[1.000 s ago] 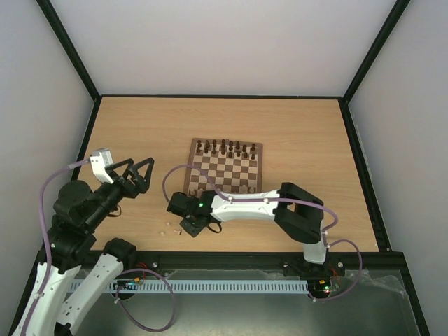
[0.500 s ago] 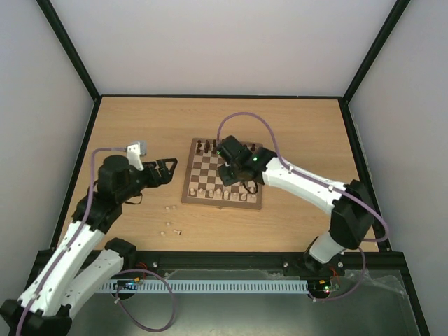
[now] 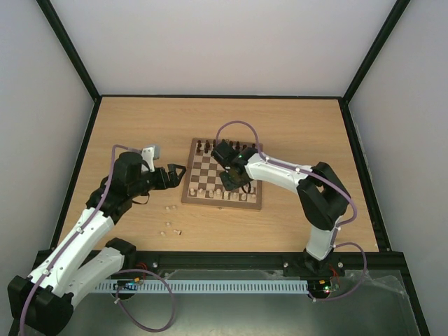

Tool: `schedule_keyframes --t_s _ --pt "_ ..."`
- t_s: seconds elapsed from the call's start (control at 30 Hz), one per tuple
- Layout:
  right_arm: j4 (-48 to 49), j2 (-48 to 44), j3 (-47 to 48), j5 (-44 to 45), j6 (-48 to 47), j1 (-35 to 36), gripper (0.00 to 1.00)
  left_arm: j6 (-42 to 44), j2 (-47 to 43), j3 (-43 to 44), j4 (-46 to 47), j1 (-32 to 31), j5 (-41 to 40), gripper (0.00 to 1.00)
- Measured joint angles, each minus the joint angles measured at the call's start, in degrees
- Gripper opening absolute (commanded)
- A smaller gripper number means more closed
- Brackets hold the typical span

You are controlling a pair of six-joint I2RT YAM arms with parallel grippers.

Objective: Set up the chess pieces on the board
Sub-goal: Place the chess piece on the chessboard.

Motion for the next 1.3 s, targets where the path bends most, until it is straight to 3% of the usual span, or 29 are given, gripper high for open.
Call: schedule_keyframes --t_s 1.3 --pt "-1.2 0.9 -1.6 -0.8 0.0 0.7 0.13 0.5 0.4 0.0 0.5 0.0 -0.5 0.99"
